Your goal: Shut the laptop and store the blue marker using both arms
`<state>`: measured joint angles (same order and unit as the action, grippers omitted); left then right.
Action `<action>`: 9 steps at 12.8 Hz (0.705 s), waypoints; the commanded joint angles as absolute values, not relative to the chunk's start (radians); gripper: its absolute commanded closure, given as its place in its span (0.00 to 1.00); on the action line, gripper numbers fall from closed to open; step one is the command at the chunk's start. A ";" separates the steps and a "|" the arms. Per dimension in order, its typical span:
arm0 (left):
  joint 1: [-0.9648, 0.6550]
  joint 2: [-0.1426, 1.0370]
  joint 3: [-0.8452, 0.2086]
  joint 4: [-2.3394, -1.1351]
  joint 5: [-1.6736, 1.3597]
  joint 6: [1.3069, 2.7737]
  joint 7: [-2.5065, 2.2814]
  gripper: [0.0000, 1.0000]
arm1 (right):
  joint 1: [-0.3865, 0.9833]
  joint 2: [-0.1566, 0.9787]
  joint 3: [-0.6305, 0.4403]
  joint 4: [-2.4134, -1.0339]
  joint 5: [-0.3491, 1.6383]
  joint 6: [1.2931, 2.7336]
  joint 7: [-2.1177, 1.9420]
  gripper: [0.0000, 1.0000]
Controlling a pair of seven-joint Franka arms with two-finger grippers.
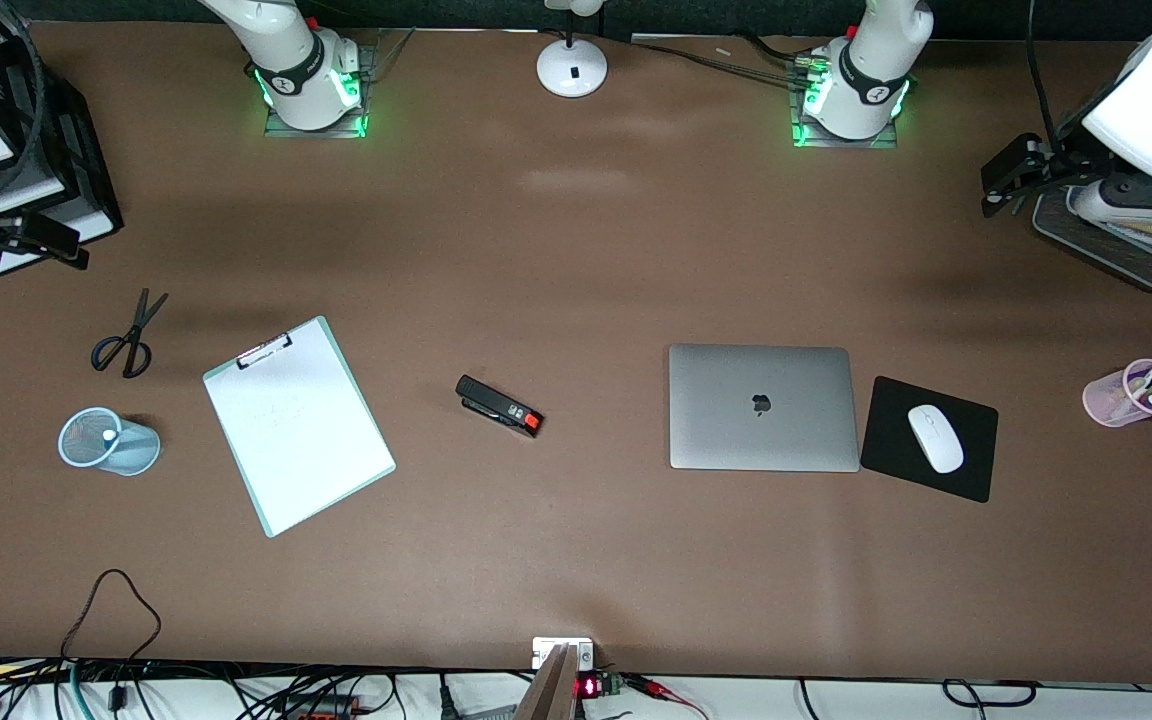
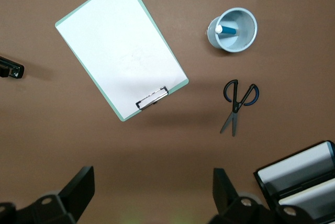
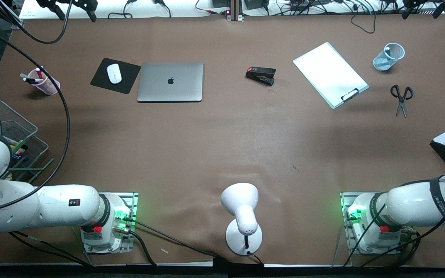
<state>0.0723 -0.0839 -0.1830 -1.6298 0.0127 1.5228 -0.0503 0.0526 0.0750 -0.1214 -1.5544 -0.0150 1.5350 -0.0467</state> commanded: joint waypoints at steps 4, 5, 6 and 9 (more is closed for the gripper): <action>0.072 -0.121 -0.178 -1.669 -0.014 1.551 -0.018 0.00 | 0.054 0.014 -0.120 -1.626 -0.018 1.569 -0.035 0.00; 0.074 -0.120 -0.178 -1.667 -0.014 1.551 -0.018 0.00 | 0.052 -0.007 -0.121 -1.653 -0.020 1.580 -0.035 0.00; 0.072 -0.120 -0.178 -1.666 -0.014 1.551 -0.018 0.00 | 0.052 -0.029 -0.121 -1.682 -0.020 1.601 -0.037 0.00; 0.071 -0.110 -0.178 -1.663 -0.015 1.551 -0.018 0.00 | 0.052 -0.057 -0.121 -1.700 -0.018 1.577 -0.041 0.00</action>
